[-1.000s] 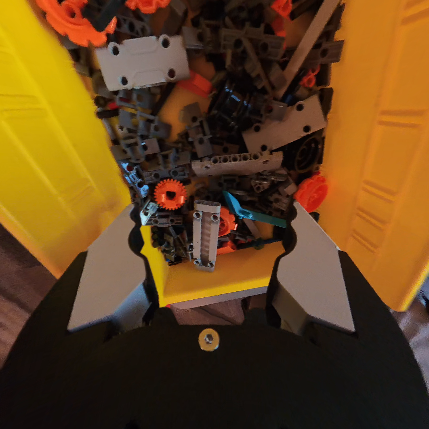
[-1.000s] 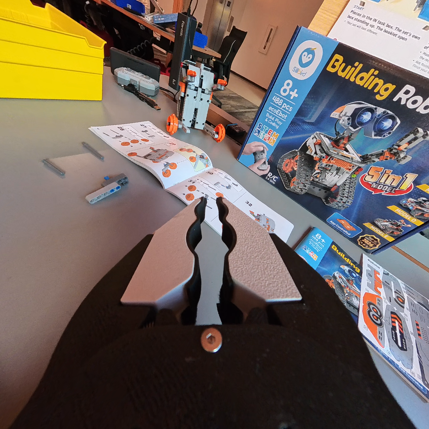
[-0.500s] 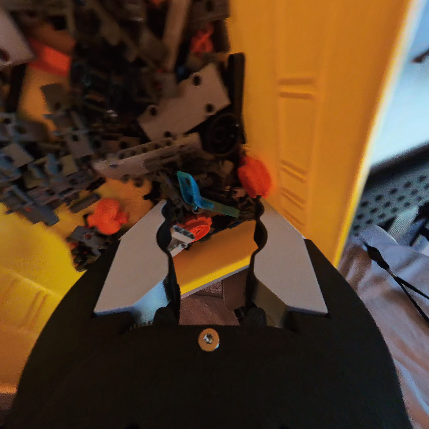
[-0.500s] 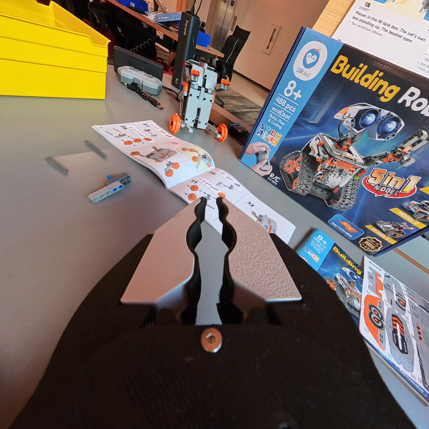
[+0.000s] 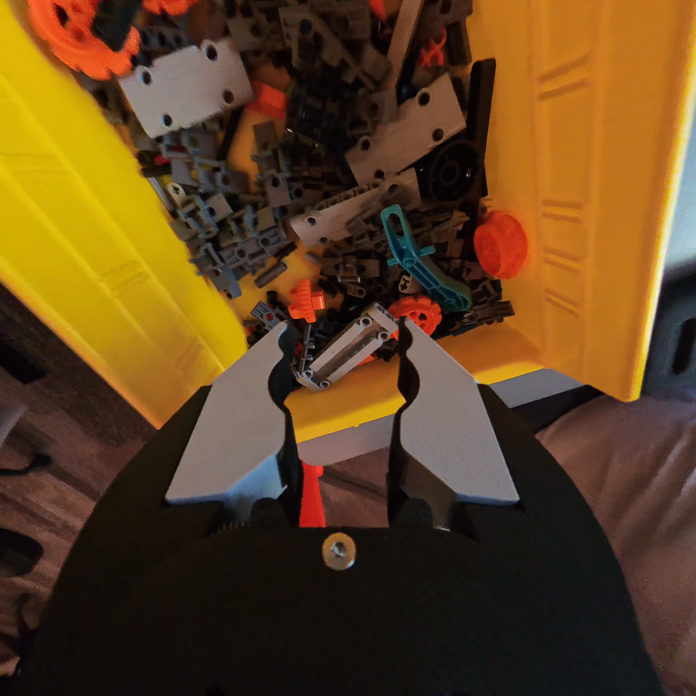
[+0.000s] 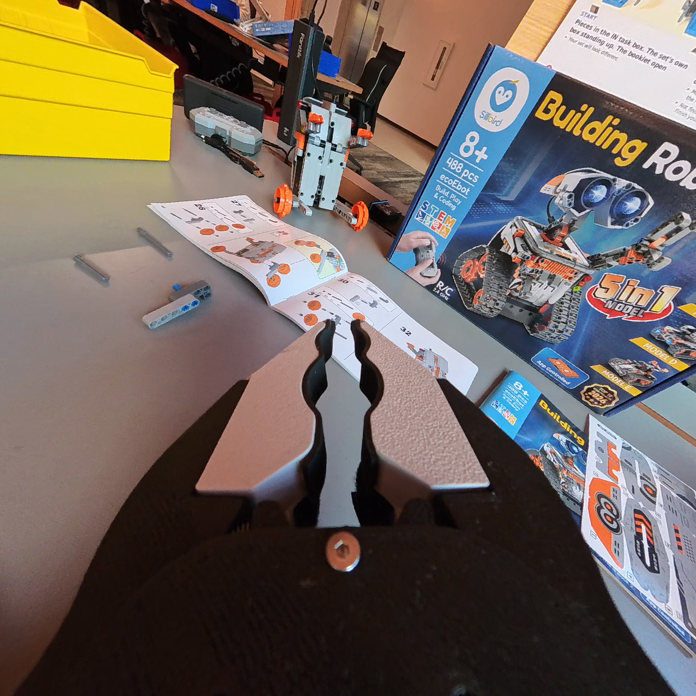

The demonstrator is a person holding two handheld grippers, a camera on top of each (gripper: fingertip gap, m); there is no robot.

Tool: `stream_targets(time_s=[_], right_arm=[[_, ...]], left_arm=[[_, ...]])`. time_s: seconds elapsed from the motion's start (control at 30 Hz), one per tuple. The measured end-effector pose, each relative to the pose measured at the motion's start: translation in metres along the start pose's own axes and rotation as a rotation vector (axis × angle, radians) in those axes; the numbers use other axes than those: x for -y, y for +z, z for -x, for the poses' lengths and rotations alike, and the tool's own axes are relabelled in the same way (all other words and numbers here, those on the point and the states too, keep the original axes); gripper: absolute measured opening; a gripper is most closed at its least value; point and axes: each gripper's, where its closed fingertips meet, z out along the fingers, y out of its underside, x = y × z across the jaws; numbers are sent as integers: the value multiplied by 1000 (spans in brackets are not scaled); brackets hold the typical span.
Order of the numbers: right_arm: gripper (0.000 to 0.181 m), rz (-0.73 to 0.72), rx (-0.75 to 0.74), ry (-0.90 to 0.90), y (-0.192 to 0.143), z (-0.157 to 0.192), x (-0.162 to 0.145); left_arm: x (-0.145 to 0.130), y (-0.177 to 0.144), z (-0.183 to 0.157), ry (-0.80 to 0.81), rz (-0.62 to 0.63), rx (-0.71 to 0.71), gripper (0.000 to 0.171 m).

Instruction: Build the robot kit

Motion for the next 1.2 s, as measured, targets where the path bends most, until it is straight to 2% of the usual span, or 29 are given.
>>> stream_targets(time_s=[0.1, 0.27, 0.37, 0.47, 0.67, 0.7, 0.8, 0.87, 0.93, 1.03, 1.17, 1.2], right_arm=[[9, -3, -7, 5, -1, -2, 0], [9, 3, -10, 10, 0, -2, -2], [9, 12, -10, -9, 1, 0, -3], [10, 15, -7, -45, 2, 3, -2], [13, -59, -18, -59, 3, 8, 21], [14, -76, -12, -49, 3, 11, 28], [15, -125, 16, -26, 6, 24, 55], [13, -159, 49, -11, 9, 33, 79], [13, -166, 77, 15, 13, 38, 103], [13, -174, 122, 13, 18, 42, 140], [19, -92, 157, -115, 26, 43, 175], [19, -77, 171, -147, 28, 45, 182]], left_arm=[[9, -18, 2, 23, -177, 16, 48], [25, -71, 25, 40, -647, 170, 51], [18, -111, 22, 23, -999, 166, 49], [-2, -136, 22, -9, -1262, 171, 66], [-29, -130, 24, 14, -1426, 236, 95], [-31, -128, 20, 17, -1450, 227, 95], [-35, -134, -4, 22, -1571, 101, 99], [-34, -139, -21, 7, -1648, -2, 95], [-32, -136, -33, 0, -1697, -36, 90], [-32, -120, -39, 33, -1708, 26, 81], [-34, -100, -25, 52, -1620, 168, 79], [-32, -100, -24, 54, -1610, 160, 77]])
